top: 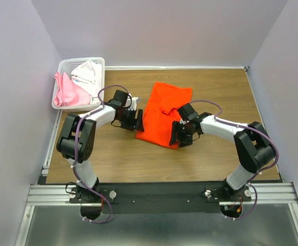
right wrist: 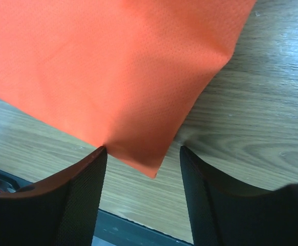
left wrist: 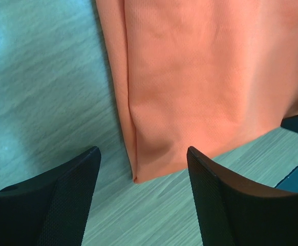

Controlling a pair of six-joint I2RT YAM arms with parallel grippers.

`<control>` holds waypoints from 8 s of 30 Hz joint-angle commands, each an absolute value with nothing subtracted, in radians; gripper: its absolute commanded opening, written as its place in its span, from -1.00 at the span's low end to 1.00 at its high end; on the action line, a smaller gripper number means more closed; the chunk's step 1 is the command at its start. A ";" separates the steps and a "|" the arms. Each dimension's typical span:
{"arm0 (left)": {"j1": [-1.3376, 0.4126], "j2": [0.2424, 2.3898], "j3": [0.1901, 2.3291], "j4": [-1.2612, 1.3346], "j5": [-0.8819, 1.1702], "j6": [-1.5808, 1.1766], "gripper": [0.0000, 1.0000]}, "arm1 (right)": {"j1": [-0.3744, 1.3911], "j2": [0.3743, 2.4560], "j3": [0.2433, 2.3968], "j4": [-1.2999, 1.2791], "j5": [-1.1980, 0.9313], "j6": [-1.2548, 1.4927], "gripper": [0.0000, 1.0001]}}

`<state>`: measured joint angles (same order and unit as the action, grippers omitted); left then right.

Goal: Fold and stack the t-shirts
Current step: Fold the tshirt, then neatly place the folded tshirt to the corner

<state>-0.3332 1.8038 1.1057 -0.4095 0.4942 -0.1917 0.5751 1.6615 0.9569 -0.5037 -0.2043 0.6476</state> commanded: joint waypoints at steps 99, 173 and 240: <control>-0.365 1.255 1.068 -0.761 0.508 -0.468 -1.00 | 0.557 1.537 1.316 -1.239 -0.160 0.687 -0.99; -0.293 2.062 1.355 -0.558 0.703 -0.143 -0.23 | 0.255 2.029 1.353 -0.641 -0.525 0.270 0.73; -0.268 1.793 1.500 -0.230 0.275 -0.373 0.94 | -0.219 2.422 2.152 -0.795 0.120 0.235 -0.99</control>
<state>-0.2745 1.8225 1.5070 -0.2699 0.3111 -0.3458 -0.2016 2.3825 2.0823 -0.7734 0.0238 0.2516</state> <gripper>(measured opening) 0.971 0.013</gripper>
